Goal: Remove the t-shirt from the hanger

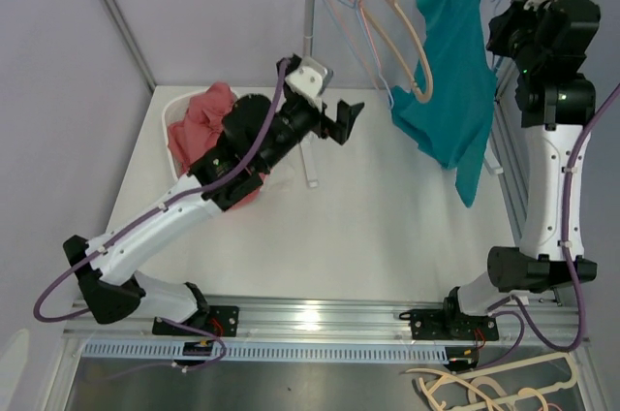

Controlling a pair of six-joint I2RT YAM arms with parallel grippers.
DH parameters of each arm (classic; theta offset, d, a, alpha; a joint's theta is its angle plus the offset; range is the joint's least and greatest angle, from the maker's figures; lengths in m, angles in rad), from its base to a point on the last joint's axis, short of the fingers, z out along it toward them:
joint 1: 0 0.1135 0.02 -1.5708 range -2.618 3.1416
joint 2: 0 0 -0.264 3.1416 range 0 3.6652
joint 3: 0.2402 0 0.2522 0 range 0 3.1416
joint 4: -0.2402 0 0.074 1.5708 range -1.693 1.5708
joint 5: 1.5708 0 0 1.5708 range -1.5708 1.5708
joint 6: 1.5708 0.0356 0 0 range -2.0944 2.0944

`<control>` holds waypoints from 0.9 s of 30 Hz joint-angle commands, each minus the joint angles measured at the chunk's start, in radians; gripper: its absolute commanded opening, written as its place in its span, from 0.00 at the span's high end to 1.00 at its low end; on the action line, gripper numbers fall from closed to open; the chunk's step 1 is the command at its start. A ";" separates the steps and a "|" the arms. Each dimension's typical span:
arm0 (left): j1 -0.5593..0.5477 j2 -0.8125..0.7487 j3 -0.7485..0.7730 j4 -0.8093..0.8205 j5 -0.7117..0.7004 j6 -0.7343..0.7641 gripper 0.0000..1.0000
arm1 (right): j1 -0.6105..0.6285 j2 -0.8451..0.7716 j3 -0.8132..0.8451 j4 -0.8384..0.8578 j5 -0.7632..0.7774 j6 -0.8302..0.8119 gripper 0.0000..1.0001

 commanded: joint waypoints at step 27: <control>-0.537 0.013 -0.611 0.952 -0.001 0.325 0.00 | 0.501 -0.272 -0.169 -0.145 0.770 0.288 1.00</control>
